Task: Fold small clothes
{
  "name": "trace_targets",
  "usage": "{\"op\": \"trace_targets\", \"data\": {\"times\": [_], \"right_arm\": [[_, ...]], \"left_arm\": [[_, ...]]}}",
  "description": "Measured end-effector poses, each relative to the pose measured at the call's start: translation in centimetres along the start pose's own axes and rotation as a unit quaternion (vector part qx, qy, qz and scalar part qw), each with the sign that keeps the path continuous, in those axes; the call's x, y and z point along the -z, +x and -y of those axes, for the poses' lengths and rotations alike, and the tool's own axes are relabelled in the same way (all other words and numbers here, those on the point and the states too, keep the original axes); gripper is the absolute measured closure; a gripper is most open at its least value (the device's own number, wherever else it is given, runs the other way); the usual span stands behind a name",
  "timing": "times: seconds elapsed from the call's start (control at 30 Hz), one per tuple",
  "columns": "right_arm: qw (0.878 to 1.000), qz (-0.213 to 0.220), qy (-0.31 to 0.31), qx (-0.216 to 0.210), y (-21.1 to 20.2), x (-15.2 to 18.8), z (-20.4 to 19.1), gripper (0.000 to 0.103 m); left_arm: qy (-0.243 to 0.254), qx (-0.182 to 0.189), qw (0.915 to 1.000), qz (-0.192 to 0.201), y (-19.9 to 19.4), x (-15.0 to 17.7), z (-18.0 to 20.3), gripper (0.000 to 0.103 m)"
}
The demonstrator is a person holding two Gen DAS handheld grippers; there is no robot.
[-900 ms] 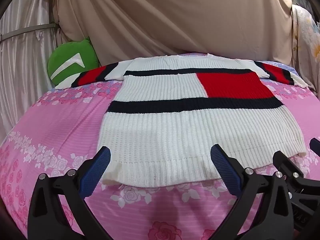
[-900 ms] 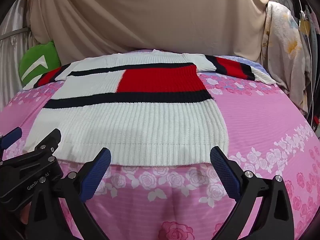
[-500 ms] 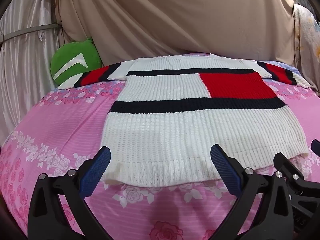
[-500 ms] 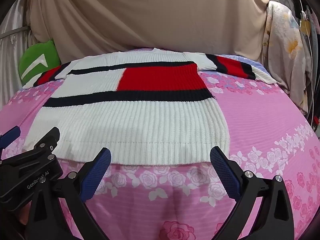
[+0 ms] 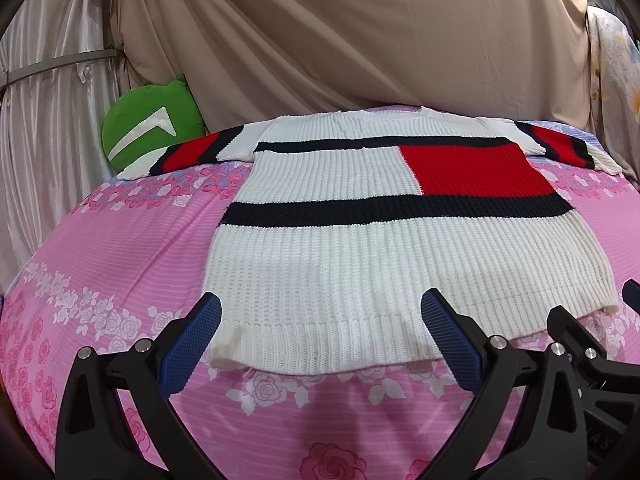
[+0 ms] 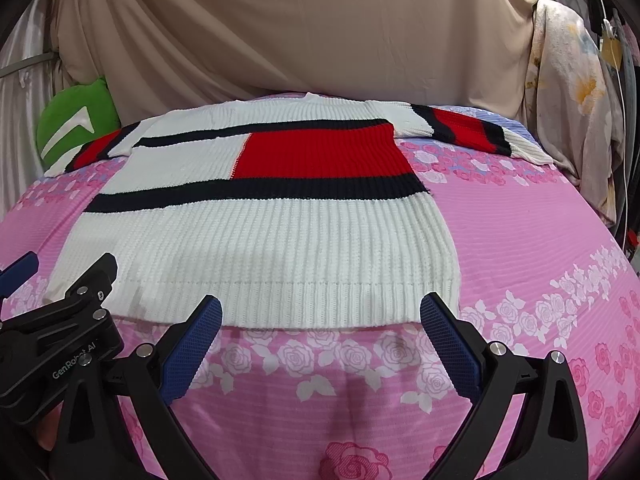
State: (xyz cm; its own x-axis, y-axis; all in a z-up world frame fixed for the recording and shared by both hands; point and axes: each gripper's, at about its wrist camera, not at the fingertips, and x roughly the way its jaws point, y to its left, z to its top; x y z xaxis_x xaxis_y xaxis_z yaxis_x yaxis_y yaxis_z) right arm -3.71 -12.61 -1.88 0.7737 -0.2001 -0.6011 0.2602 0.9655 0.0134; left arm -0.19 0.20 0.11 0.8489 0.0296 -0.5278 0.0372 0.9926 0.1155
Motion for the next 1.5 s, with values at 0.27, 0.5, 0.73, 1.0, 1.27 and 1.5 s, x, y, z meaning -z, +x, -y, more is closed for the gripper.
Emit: {"op": "trace_targets", "data": {"times": [0.27, 0.5, 0.73, 1.0, 1.27, 1.5], "right_arm": [[1.0, -0.001, 0.0, 0.0, 0.02, -0.02, 0.02, 0.005], [1.0, -0.001, 0.0, 0.0, -0.02, -0.03, 0.04, 0.005], [1.0, -0.001, 0.0, 0.0, -0.03, -0.03, 0.04, 0.005], [1.0, -0.001, -0.001, 0.001, -0.04, -0.02, 0.05, 0.005], [1.0, -0.001, -0.001, 0.002, -0.13, 0.0, 0.26, 0.005], [1.0, -0.001, -0.001, 0.003, -0.1, -0.01, 0.17, 0.005]], "left_arm": [[0.001, 0.0, 1.0, 0.0, 0.02, 0.04, 0.02, 0.005], [0.001, -0.001, 1.0, 0.0, 0.04, 0.05, 0.04, 0.005], [0.001, -0.001, 1.0, 0.0, 0.05, 0.06, 0.05, 0.005], [0.002, -0.001, 1.0, 0.0, 0.05, 0.05, 0.09, 0.006], [0.002, -0.001, 1.0, -0.001, 0.05, 0.01, 0.1, 0.006], [0.003, -0.002, 1.0, -0.001, 0.05, 0.02, 0.12, 0.006]]}}
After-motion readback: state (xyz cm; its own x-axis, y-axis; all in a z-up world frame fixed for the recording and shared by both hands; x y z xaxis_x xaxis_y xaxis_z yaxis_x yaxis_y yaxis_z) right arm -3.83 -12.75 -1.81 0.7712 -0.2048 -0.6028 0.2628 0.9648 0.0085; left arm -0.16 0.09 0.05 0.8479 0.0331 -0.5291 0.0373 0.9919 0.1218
